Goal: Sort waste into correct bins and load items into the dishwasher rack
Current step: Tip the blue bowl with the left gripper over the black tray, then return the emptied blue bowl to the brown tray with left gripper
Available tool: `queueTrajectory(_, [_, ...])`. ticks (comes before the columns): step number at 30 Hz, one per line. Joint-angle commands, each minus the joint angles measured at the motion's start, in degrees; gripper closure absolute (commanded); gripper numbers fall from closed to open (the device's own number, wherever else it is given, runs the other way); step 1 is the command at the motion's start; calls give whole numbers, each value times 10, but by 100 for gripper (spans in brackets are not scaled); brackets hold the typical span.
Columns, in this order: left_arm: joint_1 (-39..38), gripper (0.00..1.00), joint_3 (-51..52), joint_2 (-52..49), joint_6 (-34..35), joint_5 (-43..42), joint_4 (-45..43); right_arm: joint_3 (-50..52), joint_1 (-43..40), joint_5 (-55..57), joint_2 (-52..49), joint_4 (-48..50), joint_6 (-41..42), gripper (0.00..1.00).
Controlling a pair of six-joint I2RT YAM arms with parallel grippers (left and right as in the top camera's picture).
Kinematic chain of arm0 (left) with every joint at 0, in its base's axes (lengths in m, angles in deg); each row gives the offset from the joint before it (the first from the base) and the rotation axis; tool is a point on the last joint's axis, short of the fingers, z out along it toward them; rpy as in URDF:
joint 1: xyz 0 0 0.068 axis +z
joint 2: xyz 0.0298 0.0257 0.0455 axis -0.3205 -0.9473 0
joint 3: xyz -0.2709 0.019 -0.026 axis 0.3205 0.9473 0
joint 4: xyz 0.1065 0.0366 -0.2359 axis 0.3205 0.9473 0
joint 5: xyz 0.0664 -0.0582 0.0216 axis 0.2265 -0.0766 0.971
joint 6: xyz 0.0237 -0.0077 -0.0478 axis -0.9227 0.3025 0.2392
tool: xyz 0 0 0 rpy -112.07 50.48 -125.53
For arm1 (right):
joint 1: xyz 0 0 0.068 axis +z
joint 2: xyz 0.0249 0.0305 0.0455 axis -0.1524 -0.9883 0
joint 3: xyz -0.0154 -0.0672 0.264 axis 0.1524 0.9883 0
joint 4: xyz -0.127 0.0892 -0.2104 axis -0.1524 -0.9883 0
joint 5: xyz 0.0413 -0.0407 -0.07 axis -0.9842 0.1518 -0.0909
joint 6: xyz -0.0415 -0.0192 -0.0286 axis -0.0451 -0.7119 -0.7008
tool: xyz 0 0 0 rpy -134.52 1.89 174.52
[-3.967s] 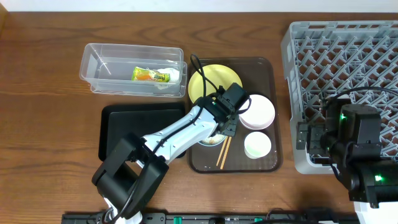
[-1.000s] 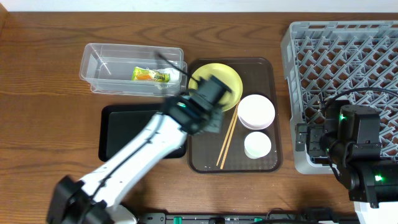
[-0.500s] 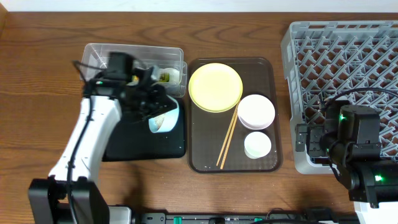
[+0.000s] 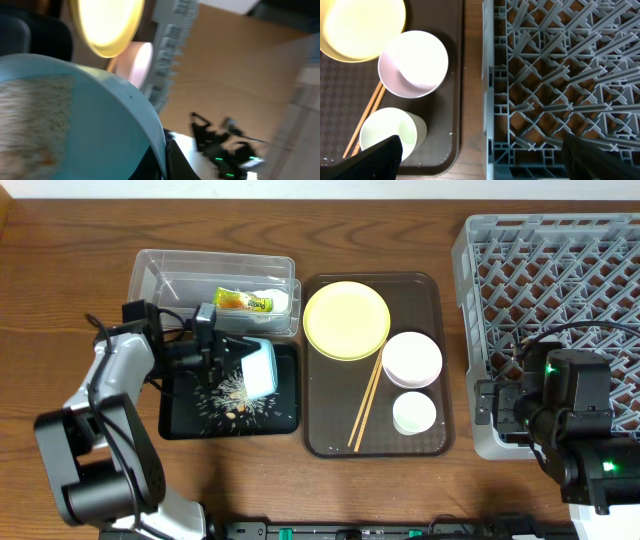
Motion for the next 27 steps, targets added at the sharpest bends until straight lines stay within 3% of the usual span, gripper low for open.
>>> queueTrajectory(1, [15,94,2,-19,34,-83,3,-10,4,-2,1,-2,3,1])
queueTrajectory(19, [40,94,2,-20,182,-84,3,-10,4,0,1,-2,3,1])
queueTrajectory(24, [41,94,2,-19,182,-83,-13,-10,4,0,1,-3,3,1])
queueTrajectory(27, [42,94,2,-19,144,-82,-55,-10,4,1,1,-2,3,1])
